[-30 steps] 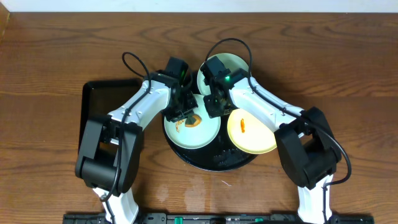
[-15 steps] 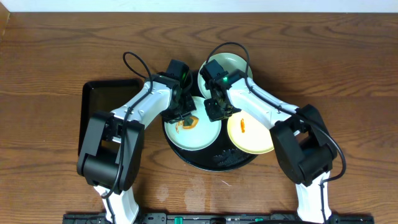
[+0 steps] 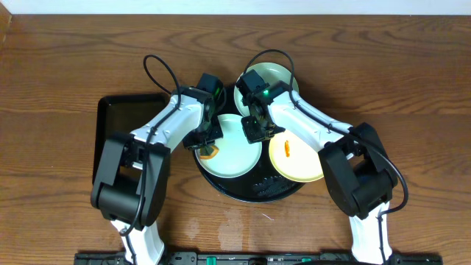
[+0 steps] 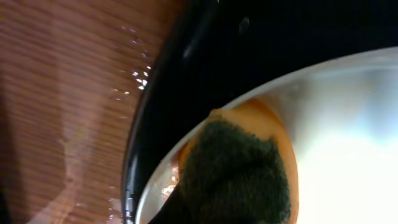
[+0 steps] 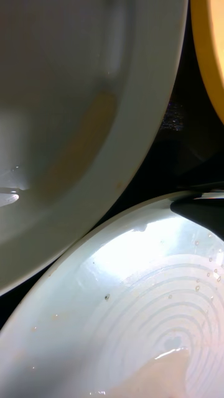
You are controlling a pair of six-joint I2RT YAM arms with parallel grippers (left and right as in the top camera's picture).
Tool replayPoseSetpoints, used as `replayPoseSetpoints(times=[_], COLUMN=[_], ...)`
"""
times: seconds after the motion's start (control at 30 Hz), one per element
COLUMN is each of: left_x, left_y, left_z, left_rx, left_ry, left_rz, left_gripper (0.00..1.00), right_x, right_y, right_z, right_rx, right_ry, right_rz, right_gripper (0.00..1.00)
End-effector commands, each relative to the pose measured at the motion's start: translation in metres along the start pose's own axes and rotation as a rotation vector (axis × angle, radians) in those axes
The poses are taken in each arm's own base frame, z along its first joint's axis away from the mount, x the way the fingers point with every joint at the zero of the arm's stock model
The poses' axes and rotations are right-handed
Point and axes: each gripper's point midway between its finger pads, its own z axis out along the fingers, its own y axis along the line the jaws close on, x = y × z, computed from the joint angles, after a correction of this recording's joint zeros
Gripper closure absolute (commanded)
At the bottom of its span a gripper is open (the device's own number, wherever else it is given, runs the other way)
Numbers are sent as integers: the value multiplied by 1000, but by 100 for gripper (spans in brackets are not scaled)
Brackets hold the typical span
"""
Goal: Clean dirty plates on tray and stack at the side
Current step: 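Scrub the pale green plate with the sponge in the left gripper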
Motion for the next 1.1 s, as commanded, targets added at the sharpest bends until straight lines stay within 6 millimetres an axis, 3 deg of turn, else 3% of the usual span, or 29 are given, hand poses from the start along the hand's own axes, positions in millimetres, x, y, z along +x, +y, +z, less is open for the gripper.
replayPoseSetpoints(times=[0.0, 0.2, 0.4, 0.67, 0.8, 0.93, 1.07], left_x=[-9, 15, 27, 35, 26, 5, -17], left_y=[-8, -61, -70, -40, -7, 25, 46], left_z=[-18, -23, -19, 16, 29, 18, -8], left_rx=[54, 331, 339, 191, 14, -155, -259], left_ry=[-38, 88, 104, 120, 47, -57, -146], left_rz=[-6, 54, 80, 9, 5, -2, -19], left_gripper=[93, 93, 93, 92, 93, 93, 93], right_x=[13, 13, 13, 14, 15, 16, 16], right_y=[-8, -8, -8, -8, -8, -9, -9], right_z=[28, 28, 28, 28, 28, 28, 28], right_rx=[37, 37, 36, 37, 38, 41, 39], right_ry=[68, 68, 69, 72, 75, 83, 83], right_rz=[1, 1, 1, 1, -14, -13, -30], right_gripper=[98, 99, 99, 98, 99, 98, 99])
